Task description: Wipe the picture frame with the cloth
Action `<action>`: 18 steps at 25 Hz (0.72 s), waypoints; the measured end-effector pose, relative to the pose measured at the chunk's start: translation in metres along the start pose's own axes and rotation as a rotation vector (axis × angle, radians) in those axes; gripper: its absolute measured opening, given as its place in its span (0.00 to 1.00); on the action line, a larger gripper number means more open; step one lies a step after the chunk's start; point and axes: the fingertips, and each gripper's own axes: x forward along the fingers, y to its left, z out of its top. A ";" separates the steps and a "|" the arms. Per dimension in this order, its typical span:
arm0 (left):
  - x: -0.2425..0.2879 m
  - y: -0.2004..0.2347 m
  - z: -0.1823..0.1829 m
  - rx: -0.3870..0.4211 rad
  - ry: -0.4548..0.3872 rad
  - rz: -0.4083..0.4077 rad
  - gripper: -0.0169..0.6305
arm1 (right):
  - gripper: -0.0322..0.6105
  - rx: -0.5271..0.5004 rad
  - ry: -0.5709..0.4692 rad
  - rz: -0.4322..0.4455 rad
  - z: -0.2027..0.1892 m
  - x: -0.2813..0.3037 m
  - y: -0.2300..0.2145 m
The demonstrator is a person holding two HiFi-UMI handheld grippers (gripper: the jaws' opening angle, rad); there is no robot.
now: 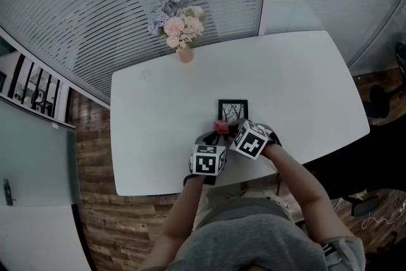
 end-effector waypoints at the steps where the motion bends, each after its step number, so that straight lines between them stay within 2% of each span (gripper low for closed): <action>1: 0.000 0.000 0.000 0.002 0.002 0.002 0.10 | 0.12 -0.003 0.001 0.001 0.000 0.000 0.001; 18: 0.000 -0.001 0.000 -0.002 -0.005 0.005 0.09 | 0.12 -0.015 -0.018 -0.023 0.001 -0.003 0.001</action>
